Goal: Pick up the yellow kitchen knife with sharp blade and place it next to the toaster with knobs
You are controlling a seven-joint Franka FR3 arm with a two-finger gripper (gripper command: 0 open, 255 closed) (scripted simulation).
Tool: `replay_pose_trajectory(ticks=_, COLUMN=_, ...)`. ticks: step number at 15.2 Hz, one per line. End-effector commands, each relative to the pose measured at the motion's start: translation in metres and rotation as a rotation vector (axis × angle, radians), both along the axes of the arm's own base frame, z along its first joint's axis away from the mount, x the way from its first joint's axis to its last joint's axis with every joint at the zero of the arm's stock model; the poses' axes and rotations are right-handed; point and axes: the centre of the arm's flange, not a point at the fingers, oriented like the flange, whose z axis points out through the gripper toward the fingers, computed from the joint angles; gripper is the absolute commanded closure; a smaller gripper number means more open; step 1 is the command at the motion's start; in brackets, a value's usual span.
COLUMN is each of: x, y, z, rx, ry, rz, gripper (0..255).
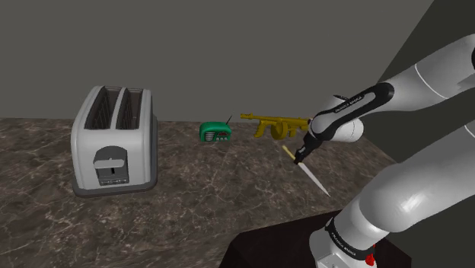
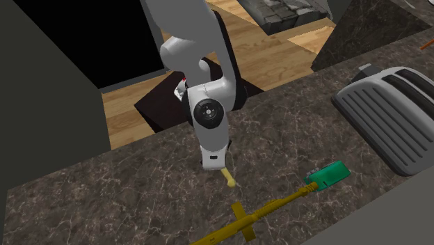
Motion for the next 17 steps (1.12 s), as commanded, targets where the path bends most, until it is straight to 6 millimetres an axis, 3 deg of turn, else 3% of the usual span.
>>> replay_pose_trajectory(ticks=1, x=0.001, y=0.001, z=0.011, rx=-0.001, ry=0.001, rz=0.0, gripper=255)
replay_pose_trajectory(ticks=17, x=0.001, y=0.001, z=0.095, rx=-0.001, ry=0.001, rz=0.0, gripper=255)
